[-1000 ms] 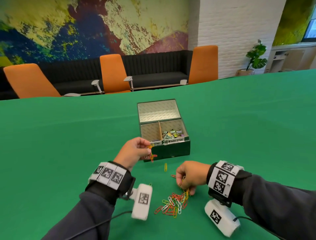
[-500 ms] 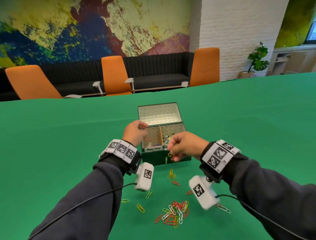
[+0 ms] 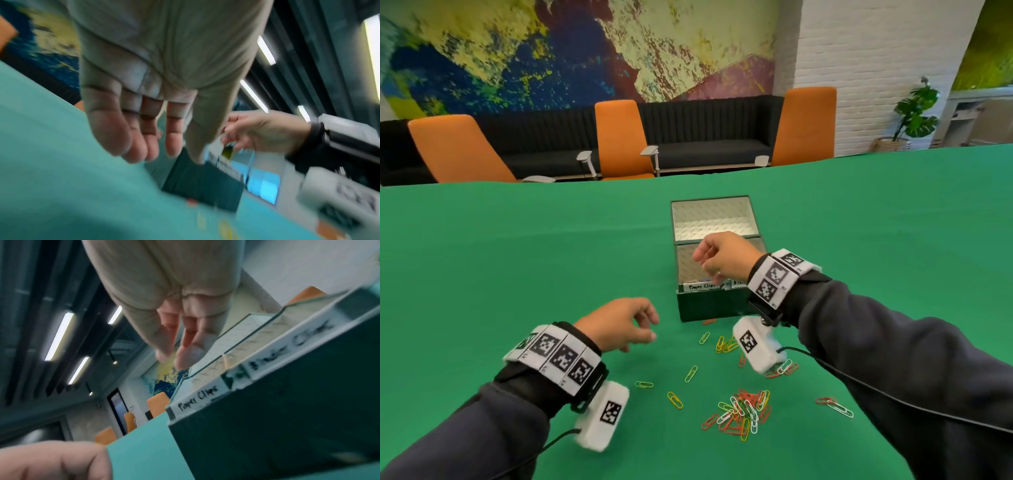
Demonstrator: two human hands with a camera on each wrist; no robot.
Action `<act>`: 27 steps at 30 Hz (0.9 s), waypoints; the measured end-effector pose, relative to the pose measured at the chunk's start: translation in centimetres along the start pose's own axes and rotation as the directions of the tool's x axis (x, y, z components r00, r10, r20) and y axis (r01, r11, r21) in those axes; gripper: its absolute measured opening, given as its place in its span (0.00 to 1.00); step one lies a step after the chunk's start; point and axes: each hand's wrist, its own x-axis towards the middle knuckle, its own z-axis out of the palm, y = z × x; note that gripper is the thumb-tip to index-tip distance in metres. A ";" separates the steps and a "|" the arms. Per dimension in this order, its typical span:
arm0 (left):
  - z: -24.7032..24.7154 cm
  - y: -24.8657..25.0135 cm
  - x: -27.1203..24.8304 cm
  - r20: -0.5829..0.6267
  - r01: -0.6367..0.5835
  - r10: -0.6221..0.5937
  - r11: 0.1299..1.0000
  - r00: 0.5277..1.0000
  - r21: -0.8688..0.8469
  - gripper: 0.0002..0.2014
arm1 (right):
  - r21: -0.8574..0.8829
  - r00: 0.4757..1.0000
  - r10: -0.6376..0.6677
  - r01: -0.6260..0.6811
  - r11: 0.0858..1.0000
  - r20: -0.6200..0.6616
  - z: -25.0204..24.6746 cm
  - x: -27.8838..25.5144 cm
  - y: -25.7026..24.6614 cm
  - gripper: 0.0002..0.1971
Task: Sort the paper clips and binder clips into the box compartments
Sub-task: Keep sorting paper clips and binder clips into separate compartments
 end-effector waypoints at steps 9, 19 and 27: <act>4.8 0.8 -2.0 0.264 -0.031 -0.104 0.886 0.959 0.463 0.24 | -0.683 0.829 0.123 0.355 0.638 0.545 3.5 -4.4 4.8 0.30; 6.5 3.2 -0.1 0.299 -0.126 0.017 0.929 0.954 0.348 0.12 | -0.662 0.867 0.078 0.315 0.680 0.492 2.9 -5.0 5.5 0.28; 7.9 3.4 1.0 0.165 -0.052 0.024 0.984 0.986 0.171 0.15 | -0.618 0.847 0.084 0.312 0.722 0.525 2.7 -4.5 5.9 0.25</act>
